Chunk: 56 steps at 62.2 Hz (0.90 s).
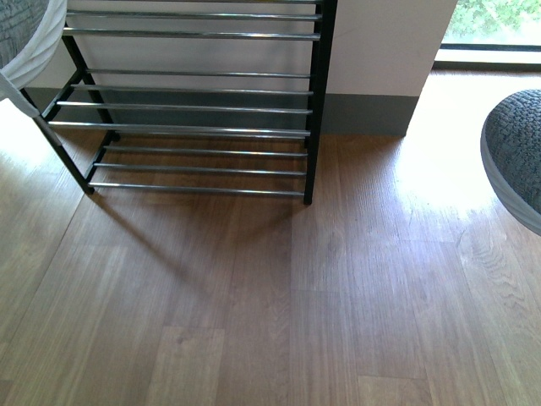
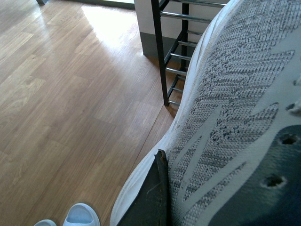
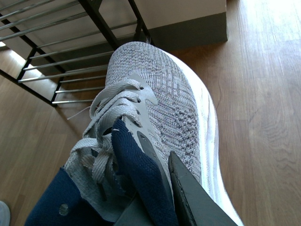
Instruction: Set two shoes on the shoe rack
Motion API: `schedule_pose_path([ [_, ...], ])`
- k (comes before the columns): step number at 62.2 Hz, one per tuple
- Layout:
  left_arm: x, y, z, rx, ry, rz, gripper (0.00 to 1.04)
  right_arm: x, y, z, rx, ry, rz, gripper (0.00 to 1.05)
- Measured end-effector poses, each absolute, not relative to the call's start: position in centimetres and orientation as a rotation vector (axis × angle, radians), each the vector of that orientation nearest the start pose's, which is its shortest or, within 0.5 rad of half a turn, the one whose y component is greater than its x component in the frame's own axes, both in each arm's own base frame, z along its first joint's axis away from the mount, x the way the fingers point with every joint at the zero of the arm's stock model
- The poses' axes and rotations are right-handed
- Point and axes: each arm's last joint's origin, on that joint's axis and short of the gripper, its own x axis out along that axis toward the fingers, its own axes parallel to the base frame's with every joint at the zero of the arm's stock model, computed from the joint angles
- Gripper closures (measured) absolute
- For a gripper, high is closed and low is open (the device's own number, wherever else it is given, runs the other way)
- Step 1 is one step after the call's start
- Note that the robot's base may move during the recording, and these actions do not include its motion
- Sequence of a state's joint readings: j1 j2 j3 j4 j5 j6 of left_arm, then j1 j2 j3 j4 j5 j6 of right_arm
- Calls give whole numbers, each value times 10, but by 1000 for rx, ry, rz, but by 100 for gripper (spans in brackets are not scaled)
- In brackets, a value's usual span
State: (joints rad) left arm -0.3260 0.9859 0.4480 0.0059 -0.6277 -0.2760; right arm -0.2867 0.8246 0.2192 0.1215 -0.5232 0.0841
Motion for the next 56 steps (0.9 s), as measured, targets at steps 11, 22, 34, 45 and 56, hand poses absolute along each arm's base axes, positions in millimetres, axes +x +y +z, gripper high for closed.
schedule_pose_path([
  [11,189,-46,203,-23,428,360,103,156,-31,164,277,456,226,103],
  [22,189,-46,203,-24,428,358,103,156,-31,164,276,455,225,103],
  [34,189,-44,203,-20,425,386,103,156,-30,164,278,456,241,103],
  [45,189,-44,203,-23,429,372,103,156,-30,164,276,456,231,103],
  [56,189,-44,203,-24,430,367,103,156,-30,164,275,456,229,103],
])
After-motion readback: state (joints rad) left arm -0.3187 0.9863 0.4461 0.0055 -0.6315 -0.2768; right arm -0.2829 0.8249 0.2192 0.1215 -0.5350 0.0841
